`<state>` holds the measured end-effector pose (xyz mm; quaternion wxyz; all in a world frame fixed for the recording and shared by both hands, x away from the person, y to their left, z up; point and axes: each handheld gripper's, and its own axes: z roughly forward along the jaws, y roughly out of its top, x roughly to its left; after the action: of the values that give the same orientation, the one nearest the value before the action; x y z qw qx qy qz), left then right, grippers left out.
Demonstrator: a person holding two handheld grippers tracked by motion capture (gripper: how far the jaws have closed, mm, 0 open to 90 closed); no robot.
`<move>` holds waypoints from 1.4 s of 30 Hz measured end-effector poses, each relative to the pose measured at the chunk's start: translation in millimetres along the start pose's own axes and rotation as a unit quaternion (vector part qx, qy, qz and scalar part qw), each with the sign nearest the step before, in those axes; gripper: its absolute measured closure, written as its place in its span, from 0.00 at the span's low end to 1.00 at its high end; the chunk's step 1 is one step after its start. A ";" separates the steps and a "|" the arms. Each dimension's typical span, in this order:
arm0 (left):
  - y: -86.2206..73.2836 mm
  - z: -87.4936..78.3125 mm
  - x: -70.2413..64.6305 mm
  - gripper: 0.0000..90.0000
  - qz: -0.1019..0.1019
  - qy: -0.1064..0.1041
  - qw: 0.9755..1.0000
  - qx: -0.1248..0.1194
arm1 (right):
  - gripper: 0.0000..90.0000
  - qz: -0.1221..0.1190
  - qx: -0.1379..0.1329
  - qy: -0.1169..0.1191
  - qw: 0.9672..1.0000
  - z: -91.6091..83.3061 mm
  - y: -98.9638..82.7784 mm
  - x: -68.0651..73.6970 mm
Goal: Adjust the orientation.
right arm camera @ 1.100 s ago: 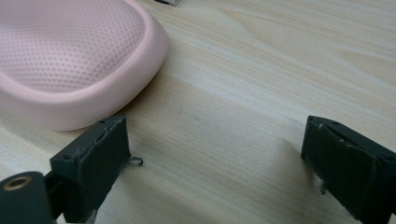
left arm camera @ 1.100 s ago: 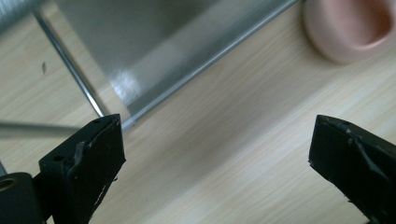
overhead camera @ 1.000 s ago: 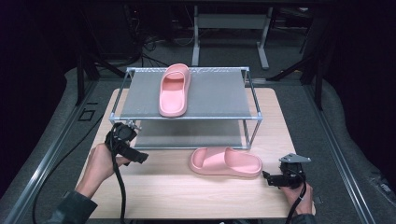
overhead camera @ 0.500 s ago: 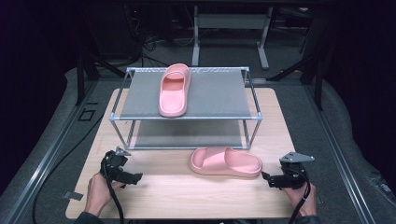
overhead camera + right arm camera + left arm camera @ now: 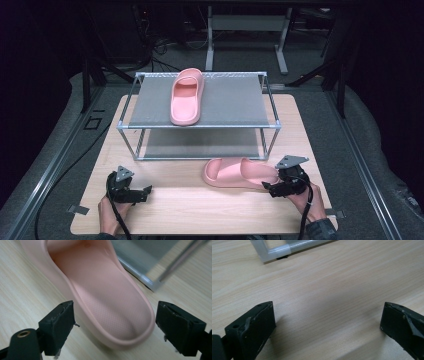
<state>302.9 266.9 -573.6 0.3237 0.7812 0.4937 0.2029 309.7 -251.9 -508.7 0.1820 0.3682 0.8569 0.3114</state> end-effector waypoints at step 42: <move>2.0 2.0 -0.7 0.00 0.002 0.000 1.000 0.000 | 0.93 -0.141 0.156 0.047 0.976 69.4 84.5 21.3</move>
<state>305.1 265.0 -573.6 0.3233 0.7821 0.4923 0.2033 376.9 -163.0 -505.3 0.1237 0.2521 0.9459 0.1624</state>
